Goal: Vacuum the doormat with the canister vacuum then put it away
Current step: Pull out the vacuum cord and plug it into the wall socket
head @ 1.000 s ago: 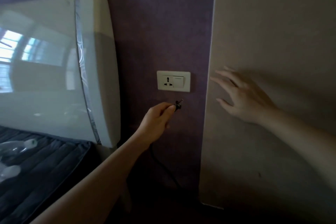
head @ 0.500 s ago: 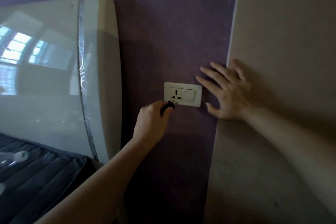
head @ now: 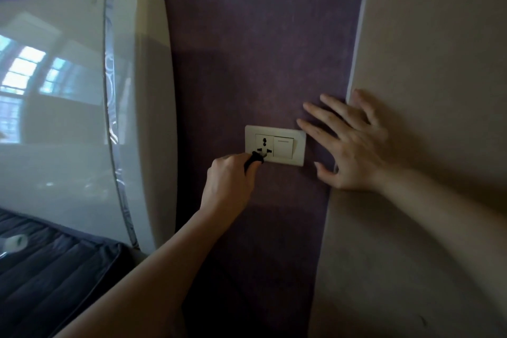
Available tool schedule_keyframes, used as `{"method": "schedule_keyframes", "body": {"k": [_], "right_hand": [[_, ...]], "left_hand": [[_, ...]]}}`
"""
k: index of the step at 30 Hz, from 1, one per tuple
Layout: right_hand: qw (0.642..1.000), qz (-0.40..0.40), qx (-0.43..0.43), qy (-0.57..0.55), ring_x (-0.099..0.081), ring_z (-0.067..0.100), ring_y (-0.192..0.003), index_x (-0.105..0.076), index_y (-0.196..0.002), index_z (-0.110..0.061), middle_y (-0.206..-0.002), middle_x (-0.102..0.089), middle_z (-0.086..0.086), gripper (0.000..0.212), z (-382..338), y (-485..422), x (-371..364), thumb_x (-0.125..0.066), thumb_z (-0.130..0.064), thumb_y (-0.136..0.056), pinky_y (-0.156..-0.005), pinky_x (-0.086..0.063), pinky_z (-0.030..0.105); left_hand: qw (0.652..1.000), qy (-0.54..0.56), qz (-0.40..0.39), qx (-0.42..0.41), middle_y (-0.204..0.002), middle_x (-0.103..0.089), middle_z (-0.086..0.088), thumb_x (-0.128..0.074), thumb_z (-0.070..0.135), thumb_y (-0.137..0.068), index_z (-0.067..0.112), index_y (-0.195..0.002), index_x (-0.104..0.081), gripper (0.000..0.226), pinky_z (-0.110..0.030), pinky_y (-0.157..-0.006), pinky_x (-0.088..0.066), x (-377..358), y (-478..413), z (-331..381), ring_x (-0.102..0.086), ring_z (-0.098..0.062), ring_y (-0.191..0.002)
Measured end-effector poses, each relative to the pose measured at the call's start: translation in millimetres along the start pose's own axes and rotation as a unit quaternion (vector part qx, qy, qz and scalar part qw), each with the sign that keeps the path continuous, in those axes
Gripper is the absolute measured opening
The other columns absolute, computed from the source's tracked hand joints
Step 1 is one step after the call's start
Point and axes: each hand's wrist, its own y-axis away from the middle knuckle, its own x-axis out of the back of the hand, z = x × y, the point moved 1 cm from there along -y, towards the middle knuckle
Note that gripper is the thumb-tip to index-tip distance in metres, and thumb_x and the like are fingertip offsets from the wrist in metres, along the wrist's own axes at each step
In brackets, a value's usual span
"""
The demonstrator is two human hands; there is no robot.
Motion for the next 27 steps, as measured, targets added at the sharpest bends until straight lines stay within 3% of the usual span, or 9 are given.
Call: {"method": "schedule_keyframes", "body": {"k": [8, 12, 17, 20, 23, 27], "right_hand": [[1.0, 0.005, 0.005, 0.007, -0.029, 0.028, -0.149, -0.046, -0.15, -0.023, -0.16, -0.036, 0.005, 0.076, 0.3, 0.6, -2.2, -0.05, -0.056, -0.082, -0.123, 0.004, 0.05], [1.0, 0.007, 0.008, 0.013, -0.029, 0.029, -0.149, -0.046, -0.15, -0.025, -0.16, -0.036, 0.006, 0.076, 1.3, 1.2, -3.2, -0.051, -0.056, -0.081, -0.122, 0.002, 0.052], [1.0, 0.016, 0.007, 0.012, -0.03, 0.031, -0.148, -0.047, -0.149, -0.026, -0.159, -0.038, 0.007, 0.073, 0.2, 0.4, -5.7, -0.052, -0.056, -0.082, -0.121, -0.004, 0.056], [1.0, 0.024, 0.008, 0.008, -0.031, 0.031, -0.148, -0.047, -0.149, -0.027, -0.159, -0.039, 0.007, 0.071, 0.0, 1.1, -7.1, -0.05, -0.057, -0.084, -0.121, -0.005, 0.057], [1.0, 0.029, 0.009, 0.009, -0.031, 0.032, -0.148, -0.047, -0.149, -0.026, -0.159, -0.039, 0.007, 0.071, 1.2, 0.9, -9.7, -0.048, -0.058, -0.086, -0.12, -0.004, 0.056], [0.999, 0.033, 0.004, 0.007, -0.031, 0.032, -0.148, -0.047, -0.149, -0.026, -0.158, -0.04, 0.007, 0.07, 1.1, 0.9, -12.9, -0.047, -0.059, -0.087, -0.118, -0.007, 0.057]], "left_hand": [[1.0, -0.01, 0.001, 0.021, -0.082, -0.073, 0.005, -0.06, 0.033, -0.097, 0.018, -0.099, -0.076, 0.022, -0.033, -0.062, -0.056, 0.0, -0.5, 1.9, -0.063, -0.01, -0.065], [1.0, -0.011, -0.008, 0.025, -0.078, -0.071, 0.003, -0.059, 0.034, -0.097, 0.016, -0.096, -0.076, 0.024, -0.036, -0.066, -0.056, 0.5, -4.7, 5.4, -0.064, -0.013, -0.066], [0.999, -0.041, -0.017, 0.029, -0.078, -0.071, 0.001, -0.06, 0.033, -0.097, 0.013, -0.093, -0.075, 0.026, -0.017, -0.054, -0.041, -1.7, -8.5, 9.4, -0.056, -0.009, -0.06], [0.998, -0.044, -0.03, 0.03, -0.075, -0.069, 0.002, -0.06, 0.034, -0.096, 0.013, -0.09, -0.075, 0.027, -0.018, -0.054, -0.043, -3.7, -11.6, 6.9, -0.058, -0.01, -0.061], [0.998, -0.056, -0.029, 0.027, -0.067, -0.062, 0.007, -0.06, 0.033, -0.097, 0.012, -0.088, -0.075, 0.028, -0.011, -0.048, -0.03, -5.3, -13.6, 6.7, -0.052, -0.008, -0.054], [0.996, -0.074, -0.035, 0.023, -0.079, -0.071, -0.003, -0.059, 0.034, -0.097, 0.01, -0.091, -0.075, 0.029, -0.018, -0.053, -0.042, -7.5, -18.0, 10.8, -0.061, -0.014, -0.063]]}}
